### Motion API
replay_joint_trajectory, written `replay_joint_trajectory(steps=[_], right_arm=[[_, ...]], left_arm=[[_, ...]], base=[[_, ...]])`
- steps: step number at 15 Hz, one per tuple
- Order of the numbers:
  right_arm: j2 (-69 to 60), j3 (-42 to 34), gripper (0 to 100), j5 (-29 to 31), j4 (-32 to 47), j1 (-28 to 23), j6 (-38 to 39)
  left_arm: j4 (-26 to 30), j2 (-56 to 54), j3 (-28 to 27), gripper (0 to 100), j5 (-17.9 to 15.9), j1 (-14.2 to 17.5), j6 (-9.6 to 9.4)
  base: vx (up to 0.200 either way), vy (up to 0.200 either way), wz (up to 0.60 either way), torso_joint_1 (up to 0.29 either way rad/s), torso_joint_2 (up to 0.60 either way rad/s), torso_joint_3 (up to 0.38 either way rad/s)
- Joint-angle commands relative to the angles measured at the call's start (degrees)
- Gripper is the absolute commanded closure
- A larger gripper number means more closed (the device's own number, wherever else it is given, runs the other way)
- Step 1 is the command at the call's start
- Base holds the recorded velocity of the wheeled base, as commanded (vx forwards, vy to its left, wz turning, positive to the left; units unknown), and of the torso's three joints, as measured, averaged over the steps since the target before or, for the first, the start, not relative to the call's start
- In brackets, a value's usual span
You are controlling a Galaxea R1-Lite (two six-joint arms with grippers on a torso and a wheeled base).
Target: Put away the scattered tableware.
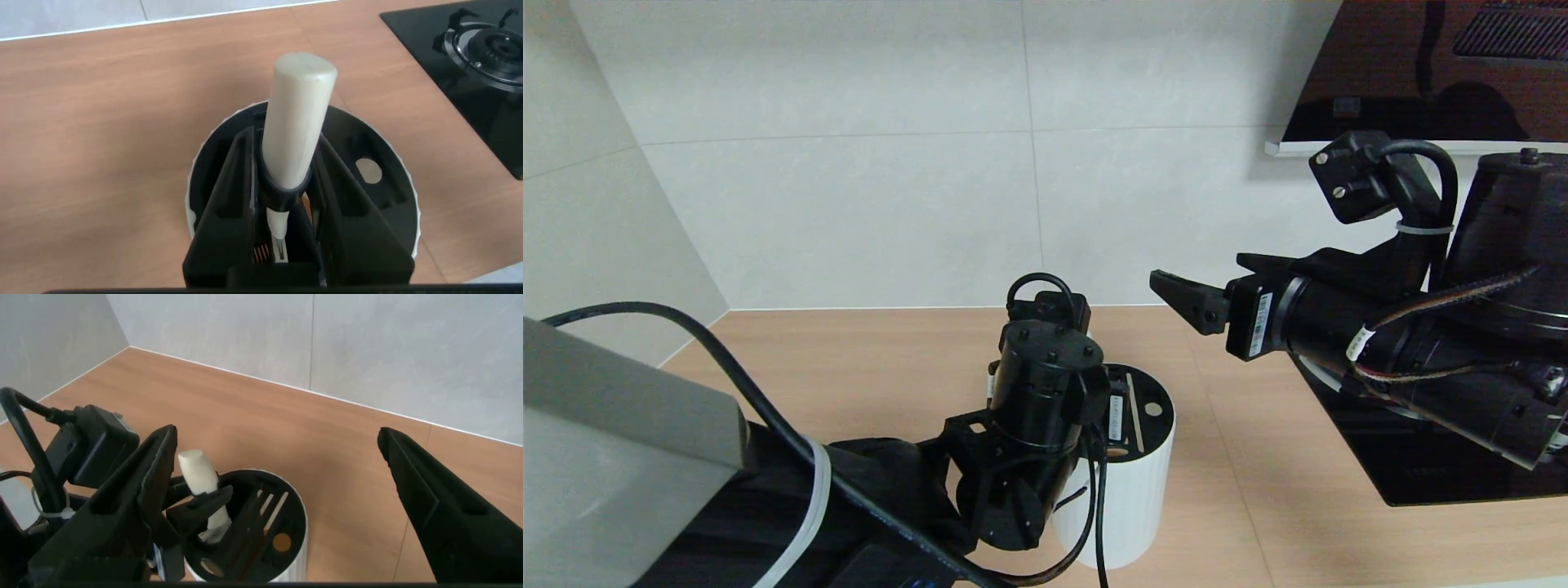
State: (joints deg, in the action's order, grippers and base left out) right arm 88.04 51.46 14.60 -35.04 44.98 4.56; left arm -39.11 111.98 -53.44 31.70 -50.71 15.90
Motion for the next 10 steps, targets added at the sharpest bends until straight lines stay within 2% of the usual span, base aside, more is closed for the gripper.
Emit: replay_joint_trajectory(steps=[1,4,5,10], right_arm=[[0.11,-0.04,0,-0.01,-0.03,0.02,0.01],[0.11,-0.13,0,-0.01,-0.03,0.02,0.01],[0.11,-0.13,0,-0.01,-0.12,0.02,0.01],[0.11,-0.13,0,-0.01,-0.03,0.02,0.01]], left_arm=[[0.08,0.08,0.01,100,0.03,0.00,0.10],[0.08,-0.01,0.01,100,0.03,0.00,0.10],[0.08,-0.10,0.01,0,0.12,0.00,0.10],[0.08,-0.54,0.09,0,0.03,0.00,0.10]], base=[[0.000,0.000,0.00,0.000,0.00,0.000],[0.000,0.000,0.00,0.000,0.00,0.000],[0.000,0.000,0.00,0.000,0.00,0.000],[0.000,0.000,0.00,0.000,0.00,0.000]])
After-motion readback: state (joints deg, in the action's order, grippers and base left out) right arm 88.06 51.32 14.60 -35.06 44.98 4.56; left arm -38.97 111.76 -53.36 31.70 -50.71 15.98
